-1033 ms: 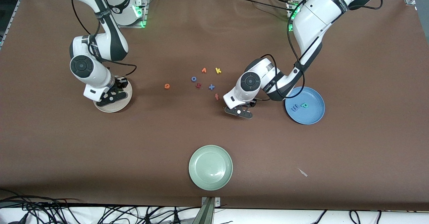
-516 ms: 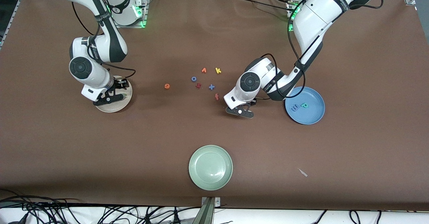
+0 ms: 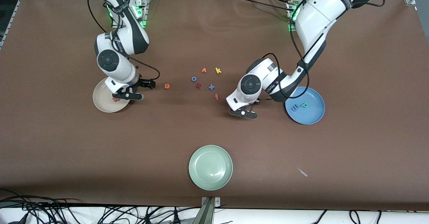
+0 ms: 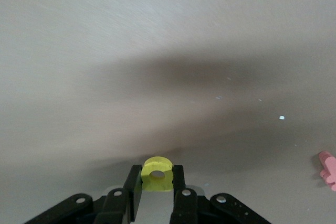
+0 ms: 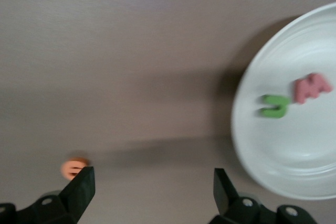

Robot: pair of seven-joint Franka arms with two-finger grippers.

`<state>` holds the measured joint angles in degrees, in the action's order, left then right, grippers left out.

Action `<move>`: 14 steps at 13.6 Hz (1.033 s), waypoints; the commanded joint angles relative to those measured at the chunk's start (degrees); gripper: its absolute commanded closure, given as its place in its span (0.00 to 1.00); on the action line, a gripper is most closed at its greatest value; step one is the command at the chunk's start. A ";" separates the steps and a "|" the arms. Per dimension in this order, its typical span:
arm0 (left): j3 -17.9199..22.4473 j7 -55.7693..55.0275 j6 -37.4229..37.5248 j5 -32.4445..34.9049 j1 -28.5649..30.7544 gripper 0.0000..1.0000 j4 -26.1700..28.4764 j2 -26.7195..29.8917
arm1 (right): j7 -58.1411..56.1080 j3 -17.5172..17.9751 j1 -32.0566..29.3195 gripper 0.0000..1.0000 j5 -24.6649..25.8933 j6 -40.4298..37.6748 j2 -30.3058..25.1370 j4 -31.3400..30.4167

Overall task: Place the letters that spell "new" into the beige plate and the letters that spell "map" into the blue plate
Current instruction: 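Grasp the orange 6 with the right gripper while the left gripper places D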

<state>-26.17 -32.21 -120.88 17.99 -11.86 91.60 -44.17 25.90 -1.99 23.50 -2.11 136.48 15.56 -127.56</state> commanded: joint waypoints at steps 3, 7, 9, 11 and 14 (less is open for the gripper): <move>-0.02 14.94 11.09 1.70 7.36 0.94 -0.19 7.34 | 11.00 4.71 0.06 0.00 -0.79 4.75 1.40 -0.59; -0.20 21.65 16.36 1.61 12.91 0.93 1.56 7.78 | 15.13 6.21 1.72 0.00 -0.79 8.27 4.47 -0.59; -0.20 23.93 19.87 1.61 14.40 0.93 3.92 7.78 | 15.58 6.21 2.96 0.00 -0.79 9.33 5.88 -0.59; -0.37 28.23 20.15 1.61 17.38 0.92 6.83 8.04 | 15.50 6.21 2.96 0.00 -0.70 10.38 6.67 -0.59; -0.37 33.07 18.84 1.79 20.55 0.86 7.28 7.60 | 15.50 6.21 3.22 0.02 -0.70 12.48 8.34 -0.68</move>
<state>-25.75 -2.90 -101.32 18.05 6.03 97.73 -37.31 40.83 4.21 26.39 -2.12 146.71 22.92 -127.97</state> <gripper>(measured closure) 0.722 0.004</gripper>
